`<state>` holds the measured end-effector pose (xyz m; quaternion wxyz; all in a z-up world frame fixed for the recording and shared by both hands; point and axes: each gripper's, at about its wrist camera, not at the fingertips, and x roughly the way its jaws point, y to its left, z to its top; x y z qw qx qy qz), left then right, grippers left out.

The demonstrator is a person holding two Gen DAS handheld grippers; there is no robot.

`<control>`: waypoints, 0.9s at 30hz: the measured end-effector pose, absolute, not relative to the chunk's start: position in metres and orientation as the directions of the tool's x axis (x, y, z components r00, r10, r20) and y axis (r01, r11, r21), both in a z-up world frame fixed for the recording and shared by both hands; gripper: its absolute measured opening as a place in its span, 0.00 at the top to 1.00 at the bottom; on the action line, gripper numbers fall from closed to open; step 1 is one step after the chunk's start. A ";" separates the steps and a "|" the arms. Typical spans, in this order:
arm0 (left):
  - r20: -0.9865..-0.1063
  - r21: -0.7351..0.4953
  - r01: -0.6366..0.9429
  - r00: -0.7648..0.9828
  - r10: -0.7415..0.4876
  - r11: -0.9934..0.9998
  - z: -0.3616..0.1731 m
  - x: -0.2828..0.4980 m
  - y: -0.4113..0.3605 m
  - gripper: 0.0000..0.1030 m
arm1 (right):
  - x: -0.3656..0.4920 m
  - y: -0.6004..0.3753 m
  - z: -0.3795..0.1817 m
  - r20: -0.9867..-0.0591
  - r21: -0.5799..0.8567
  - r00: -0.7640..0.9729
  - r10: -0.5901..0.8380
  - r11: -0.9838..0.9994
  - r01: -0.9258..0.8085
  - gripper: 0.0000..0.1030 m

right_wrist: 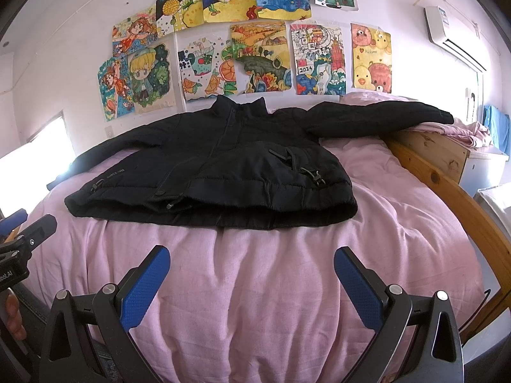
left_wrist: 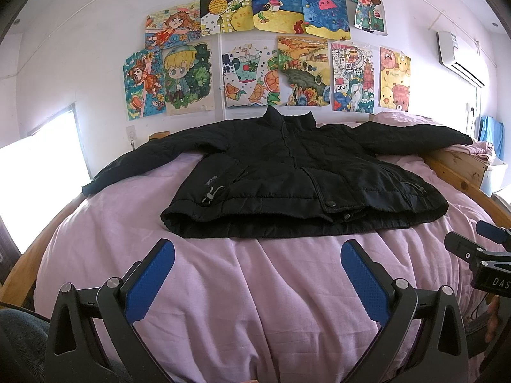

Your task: Fold large clothes

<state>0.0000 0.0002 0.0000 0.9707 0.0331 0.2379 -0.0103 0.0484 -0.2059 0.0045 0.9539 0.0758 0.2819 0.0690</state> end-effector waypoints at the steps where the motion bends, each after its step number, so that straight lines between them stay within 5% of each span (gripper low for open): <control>1: -0.462 0.059 0.036 0.887 -0.005 0.998 0.000 0.000 0.000 0.01 | 0.049 -0.206 0.004 -0.528 0.183 0.831 0.174 0.979 -0.088 0.00; 27: -0.525 0.008 0.025 0.851 -0.017 1.000 -0.001 0.018 0.015 0.01 | 0.050 -0.208 0.011 -0.572 0.159 0.812 0.120 0.987 -0.033 0.00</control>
